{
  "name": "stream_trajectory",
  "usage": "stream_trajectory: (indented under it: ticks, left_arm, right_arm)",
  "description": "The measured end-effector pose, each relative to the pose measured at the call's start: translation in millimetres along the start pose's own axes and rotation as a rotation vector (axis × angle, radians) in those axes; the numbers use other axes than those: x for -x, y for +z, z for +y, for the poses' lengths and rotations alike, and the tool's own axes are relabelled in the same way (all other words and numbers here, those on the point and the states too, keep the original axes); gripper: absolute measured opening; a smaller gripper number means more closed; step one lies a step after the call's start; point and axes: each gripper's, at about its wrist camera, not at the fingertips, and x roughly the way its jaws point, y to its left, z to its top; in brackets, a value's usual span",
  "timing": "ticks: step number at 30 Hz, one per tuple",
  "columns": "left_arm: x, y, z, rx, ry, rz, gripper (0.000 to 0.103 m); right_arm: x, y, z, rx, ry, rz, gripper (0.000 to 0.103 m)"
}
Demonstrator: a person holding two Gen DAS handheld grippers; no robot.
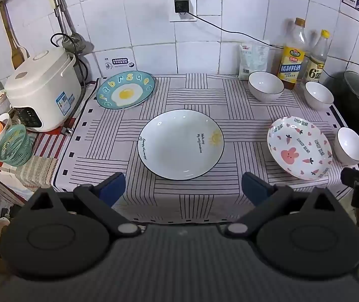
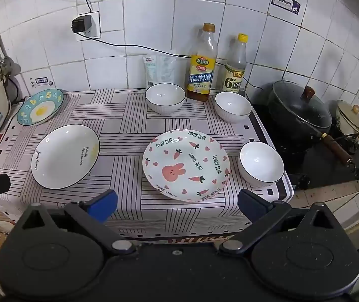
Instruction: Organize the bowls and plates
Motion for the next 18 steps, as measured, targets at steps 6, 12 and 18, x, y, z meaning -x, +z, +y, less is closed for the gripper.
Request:
stream_trajectory:
  ticks: [6,12,18]
  left_arm:
    - [2.4,2.6,0.3,0.015,0.008,-0.009,0.1]
    - [10.0,-2.2,-2.8,0.004,-0.008,-0.004,0.1]
    - [2.1,-7.3,-7.4,-0.017,-0.016,-0.012,0.1]
  right_arm:
    - [4.4,-5.1,5.6,0.011,-0.015,-0.007,0.103]
    - [3.7,4.9,9.1,0.015,-0.006,0.013,0.103]
    - [3.3,1.0,0.2,0.008,-0.004,0.009,0.103]
